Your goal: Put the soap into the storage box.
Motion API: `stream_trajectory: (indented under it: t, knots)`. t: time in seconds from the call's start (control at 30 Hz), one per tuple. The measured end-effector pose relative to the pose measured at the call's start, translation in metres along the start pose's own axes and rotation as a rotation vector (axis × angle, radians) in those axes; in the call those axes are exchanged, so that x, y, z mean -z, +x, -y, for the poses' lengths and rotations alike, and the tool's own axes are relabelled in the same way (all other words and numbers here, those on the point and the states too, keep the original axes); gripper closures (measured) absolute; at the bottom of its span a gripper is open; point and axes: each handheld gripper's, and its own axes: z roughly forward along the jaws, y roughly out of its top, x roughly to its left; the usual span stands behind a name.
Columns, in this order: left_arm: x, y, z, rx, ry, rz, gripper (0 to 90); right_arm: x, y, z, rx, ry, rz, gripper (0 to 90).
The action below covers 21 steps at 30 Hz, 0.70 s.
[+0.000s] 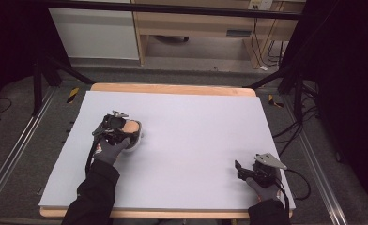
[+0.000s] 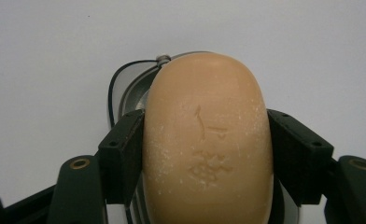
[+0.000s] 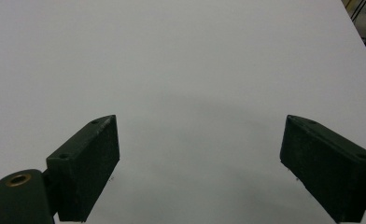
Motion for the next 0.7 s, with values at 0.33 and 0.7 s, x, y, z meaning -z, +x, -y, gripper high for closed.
stream_trajectory:
  t: [0.33,0.7]
  knots:
    - [-0.0005,-0.0031,0.0018,-0.004,0.0,0.013,30.9,0.0,0.0004,0.0,0.002,0.001,0.002,11.8]
    - [0.001,-0.005,0.003,-0.012,-0.017,-0.006,25.0,-0.0001,0.0005,0.0,0.002,0.004,0.001,11.8]
